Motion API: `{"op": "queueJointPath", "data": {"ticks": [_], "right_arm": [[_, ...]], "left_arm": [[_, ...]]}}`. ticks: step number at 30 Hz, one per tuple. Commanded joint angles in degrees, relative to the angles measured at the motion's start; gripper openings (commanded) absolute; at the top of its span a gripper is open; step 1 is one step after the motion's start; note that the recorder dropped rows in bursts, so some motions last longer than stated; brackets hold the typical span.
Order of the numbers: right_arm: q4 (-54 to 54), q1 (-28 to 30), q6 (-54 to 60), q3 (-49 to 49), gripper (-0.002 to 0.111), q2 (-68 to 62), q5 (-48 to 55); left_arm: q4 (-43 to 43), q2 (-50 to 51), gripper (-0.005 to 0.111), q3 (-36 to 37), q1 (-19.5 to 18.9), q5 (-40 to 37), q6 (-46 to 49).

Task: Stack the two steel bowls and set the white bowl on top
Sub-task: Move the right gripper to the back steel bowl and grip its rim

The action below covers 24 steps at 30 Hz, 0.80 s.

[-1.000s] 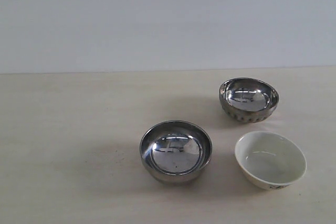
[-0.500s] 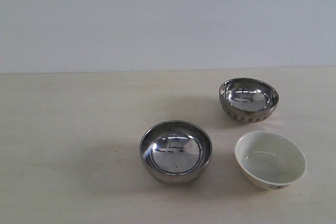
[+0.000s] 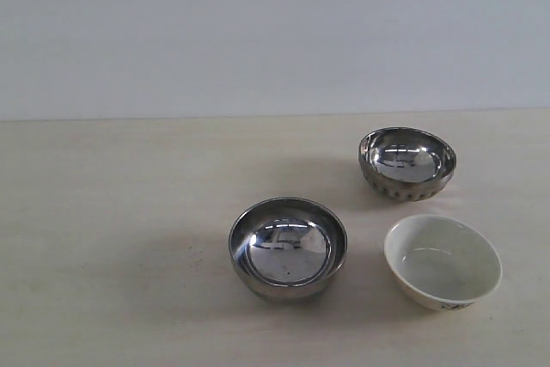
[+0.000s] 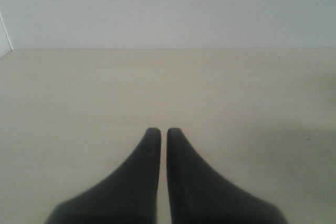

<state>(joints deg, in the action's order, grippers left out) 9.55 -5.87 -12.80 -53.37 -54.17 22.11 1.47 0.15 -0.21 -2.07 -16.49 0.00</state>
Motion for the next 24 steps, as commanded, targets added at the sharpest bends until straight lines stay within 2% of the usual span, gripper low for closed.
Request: {"op": "queueJointPath", "data": {"ticks": [1, 6, 9, 15, 24], "right_arm": [[-1.8, 0.0, 0.3, -2.6, 0.017, -8.5, 1.3], [-2.9, 0.0, 0.6, -4.0, 0.056, -17.8, 1.0], [-2.9, 0.0, 0.7, -4.0, 0.068, -22.9, -1.8], [-3.2, 0.0, -0.5, -4.5, 0.067, -33.7, -9.7], [-3.4, 0.0, -0.5, -13.5, 0.067, -50.5, -9.2]], "left_arm": [[-0.4, -0.1, 0.004, 0.2, -0.2, 0.2, -0.5], [-0.4, -0.1, 0.004, 0.2, -0.2, 0.2, -0.5], [-0.4, -0.1, 0.004, 0.2, -0.2, 0.2, -0.5], [-0.4, -0.1, 0.004, 0.2, -0.2, 0.2, -0.5], [-0.4, -0.1, 0.004, 0.2, -0.2, 0.2, -0.5]]}}
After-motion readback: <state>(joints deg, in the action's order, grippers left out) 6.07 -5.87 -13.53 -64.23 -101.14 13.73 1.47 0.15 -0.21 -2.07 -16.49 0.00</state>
